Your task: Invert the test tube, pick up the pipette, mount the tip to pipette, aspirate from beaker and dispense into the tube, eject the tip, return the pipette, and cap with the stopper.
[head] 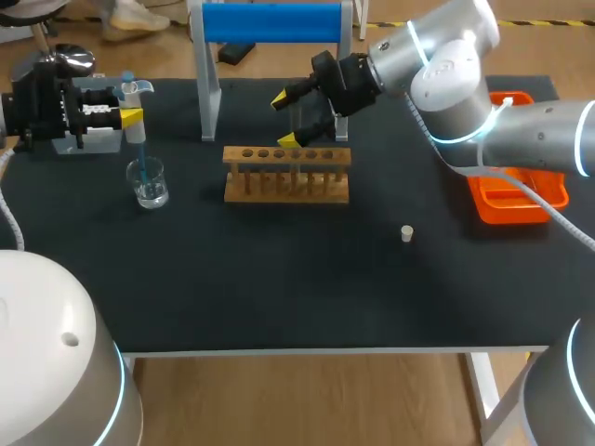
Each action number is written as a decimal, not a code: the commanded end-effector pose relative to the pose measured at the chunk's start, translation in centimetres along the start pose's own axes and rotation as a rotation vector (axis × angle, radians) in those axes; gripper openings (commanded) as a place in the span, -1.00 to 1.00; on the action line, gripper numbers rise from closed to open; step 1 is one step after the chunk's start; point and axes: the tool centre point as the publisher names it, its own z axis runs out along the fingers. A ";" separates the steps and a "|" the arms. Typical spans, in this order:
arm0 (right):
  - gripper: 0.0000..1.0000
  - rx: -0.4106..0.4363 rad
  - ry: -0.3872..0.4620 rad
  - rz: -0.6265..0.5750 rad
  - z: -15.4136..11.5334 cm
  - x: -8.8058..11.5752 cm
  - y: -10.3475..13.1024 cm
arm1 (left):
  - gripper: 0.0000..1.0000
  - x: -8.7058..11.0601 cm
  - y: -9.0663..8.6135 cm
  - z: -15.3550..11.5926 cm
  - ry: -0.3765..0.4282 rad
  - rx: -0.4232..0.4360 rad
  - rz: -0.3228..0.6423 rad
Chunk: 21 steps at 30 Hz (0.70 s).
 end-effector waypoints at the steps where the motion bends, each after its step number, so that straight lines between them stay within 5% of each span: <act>1: 1.00 -0.002 -0.001 0.002 0.1 0.1 0.0 | -1.00 0.1 -0.1 0.0 -0.003 -0.001 0.001; 21: 1.00 -0.001 -0.018 0.013 -0.9 0.3 -0.4 | -1.00 0.1 -0.1 0.0 -0.003 -0.001 0.001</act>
